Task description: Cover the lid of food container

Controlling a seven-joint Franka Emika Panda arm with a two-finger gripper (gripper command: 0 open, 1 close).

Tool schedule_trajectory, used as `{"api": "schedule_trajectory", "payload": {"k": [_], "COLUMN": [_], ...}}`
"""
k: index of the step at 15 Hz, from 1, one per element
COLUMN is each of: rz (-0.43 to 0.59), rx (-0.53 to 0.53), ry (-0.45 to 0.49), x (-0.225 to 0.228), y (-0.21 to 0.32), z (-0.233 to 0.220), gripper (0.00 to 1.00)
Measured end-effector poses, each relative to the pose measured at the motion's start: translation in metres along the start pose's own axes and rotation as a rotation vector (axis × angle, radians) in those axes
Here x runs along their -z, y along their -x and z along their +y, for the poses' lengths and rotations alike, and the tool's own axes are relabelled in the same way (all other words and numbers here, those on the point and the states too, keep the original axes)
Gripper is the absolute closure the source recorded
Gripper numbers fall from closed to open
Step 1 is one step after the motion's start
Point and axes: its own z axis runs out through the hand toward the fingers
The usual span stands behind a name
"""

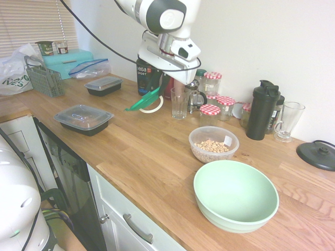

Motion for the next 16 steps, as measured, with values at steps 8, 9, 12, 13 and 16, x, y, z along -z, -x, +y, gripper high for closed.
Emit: {"api": "schedule_trajectory", "payload": {"k": [8, 9, 12, 13, 16], "rz": [0.347, 0.400, 0.566, 0.621, 0.800], "rx": [0.081, 0.093, 0.122, 0.124, 0.121], "ry": [0.445, 0.487, 0.602, 0.641, 0.761], "x": [0.034, 0.042, 0.064, 0.067, 0.063], "y": [-0.018, -0.015, -0.008, -0.010, -0.040], "z": [0.055, 0.052, 0.042, 0.042, 0.046], "gripper": [1.00, 1.00, 1.00, 1.00, 1.00]}}
